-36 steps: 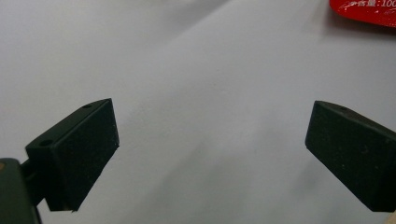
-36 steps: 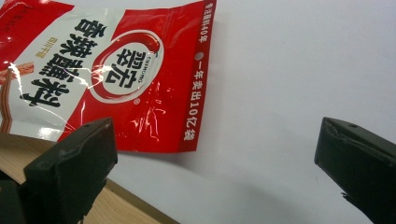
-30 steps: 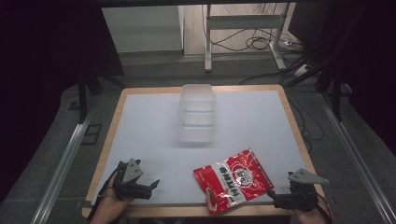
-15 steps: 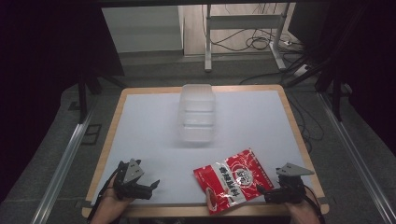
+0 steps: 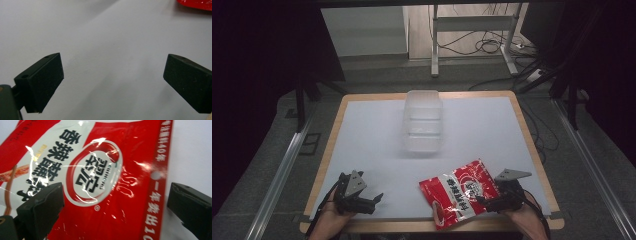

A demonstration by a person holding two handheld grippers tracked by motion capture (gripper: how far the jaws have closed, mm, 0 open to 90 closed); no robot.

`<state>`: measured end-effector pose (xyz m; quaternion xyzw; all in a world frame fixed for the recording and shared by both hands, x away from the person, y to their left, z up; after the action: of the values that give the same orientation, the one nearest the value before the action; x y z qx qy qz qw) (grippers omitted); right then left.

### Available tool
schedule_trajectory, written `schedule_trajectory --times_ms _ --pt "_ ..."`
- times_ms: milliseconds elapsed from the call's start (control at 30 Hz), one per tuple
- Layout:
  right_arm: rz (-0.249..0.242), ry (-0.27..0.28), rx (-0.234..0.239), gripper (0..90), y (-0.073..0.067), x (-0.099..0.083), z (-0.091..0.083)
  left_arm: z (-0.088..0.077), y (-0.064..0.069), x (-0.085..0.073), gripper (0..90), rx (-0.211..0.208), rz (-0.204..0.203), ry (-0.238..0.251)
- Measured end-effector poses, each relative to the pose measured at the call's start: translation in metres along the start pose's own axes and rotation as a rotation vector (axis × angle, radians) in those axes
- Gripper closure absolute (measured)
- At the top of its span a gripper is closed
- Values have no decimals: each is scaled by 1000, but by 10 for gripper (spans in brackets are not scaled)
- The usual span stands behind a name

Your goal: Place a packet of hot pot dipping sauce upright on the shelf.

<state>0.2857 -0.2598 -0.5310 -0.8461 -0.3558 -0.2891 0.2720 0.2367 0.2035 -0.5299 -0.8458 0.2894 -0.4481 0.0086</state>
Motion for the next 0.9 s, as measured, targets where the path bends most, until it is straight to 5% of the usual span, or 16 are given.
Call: schedule_trajectory --times_ms 233,400,900 --pt "-3 2 91 52 -4 7 7 0 0 0 30 2 7 0" --pt "-14 -10 116 187 -14 13 11 0 1 0 31 0 4 -2" --pt "-87 -63 17 847 -35 28 17 0 1 0 31 1 5 -3"
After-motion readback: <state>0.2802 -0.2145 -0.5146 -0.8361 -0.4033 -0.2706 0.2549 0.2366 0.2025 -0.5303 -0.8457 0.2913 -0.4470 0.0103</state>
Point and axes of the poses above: each handheld gripper's, and its own axes: z roughly forward along the jaws, x roughly out of its top, y roughly to its right, the point moved 1 cm from there along z, roughly forward along the jaws, and after that the axes turned 12 degrees about x, right-handed, at the moved point
